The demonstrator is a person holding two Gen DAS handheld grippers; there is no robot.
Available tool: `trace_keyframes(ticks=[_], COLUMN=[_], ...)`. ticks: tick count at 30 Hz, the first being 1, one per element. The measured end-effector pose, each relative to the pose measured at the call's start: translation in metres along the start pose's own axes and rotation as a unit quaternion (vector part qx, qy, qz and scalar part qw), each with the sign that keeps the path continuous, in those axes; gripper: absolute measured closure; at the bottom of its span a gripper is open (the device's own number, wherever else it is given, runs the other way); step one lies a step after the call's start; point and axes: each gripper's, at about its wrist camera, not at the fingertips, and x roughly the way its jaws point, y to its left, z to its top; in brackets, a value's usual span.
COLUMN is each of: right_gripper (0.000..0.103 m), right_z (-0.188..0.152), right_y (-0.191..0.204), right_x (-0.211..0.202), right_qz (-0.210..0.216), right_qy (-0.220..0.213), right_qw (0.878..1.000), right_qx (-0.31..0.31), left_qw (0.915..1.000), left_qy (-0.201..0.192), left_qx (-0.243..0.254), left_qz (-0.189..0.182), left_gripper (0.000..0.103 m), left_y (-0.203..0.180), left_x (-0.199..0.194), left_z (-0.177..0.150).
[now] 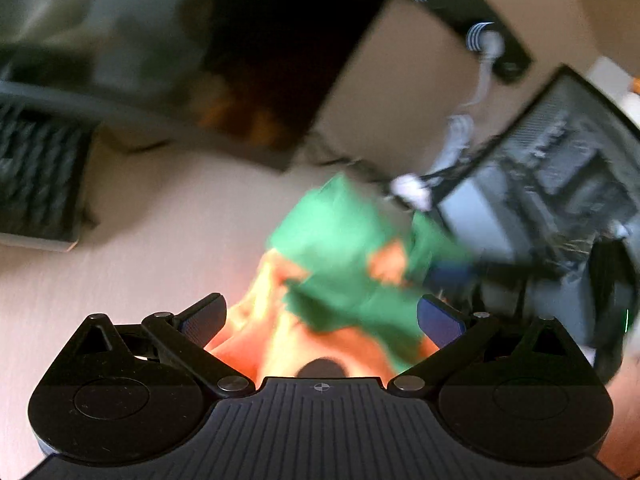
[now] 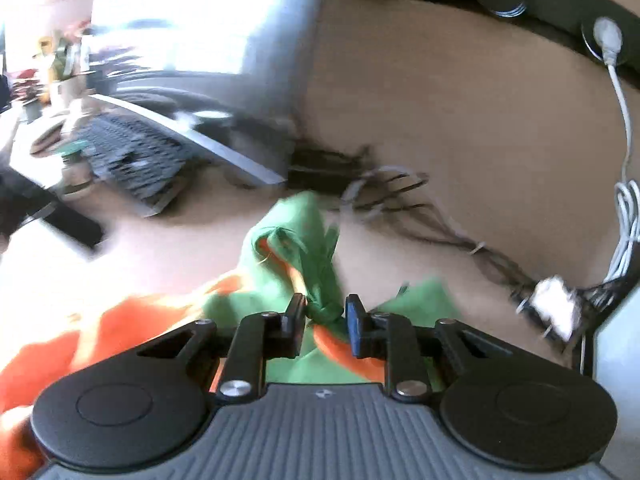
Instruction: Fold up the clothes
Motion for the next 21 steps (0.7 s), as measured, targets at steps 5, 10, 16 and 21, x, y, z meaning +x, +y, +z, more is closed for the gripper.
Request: trace_keyframes(ticks=[5,10,16,21], right_gripper=[0.084,0.082,0.061,0.061], right_z=[-0.048,-0.055,-0.034,-0.055], right_y=[0.049,0.051,0.004,-0.01], right_x=[0.001,-0.022,-0.073,-0.011], right_qz=[0.023,0.023,0.013,-0.037], right_qy=[0.06,0.051,-0.028,0.06], right_qw=[0.998,0.998,0.992,0.986], right_qx=[0.023,0.042,0.124,0.148], left_qw=[0.9977,0.9793,0.9743,0.9807], left_qy=[0.045,0.108,0.147,0.132], left_qx=[0.038,0.109,0.111,0.102], left_qz=[0.034,0.132,0.129,0.102], left_gripper=[0.0,0.0,0.0,0.0], left_y=[-0.021,-0.02,-0.011,-0.007], left_x=[0.048,0.092,0.1,0.077], left_z=[0.013,-0.009,-0.029,-0.027])
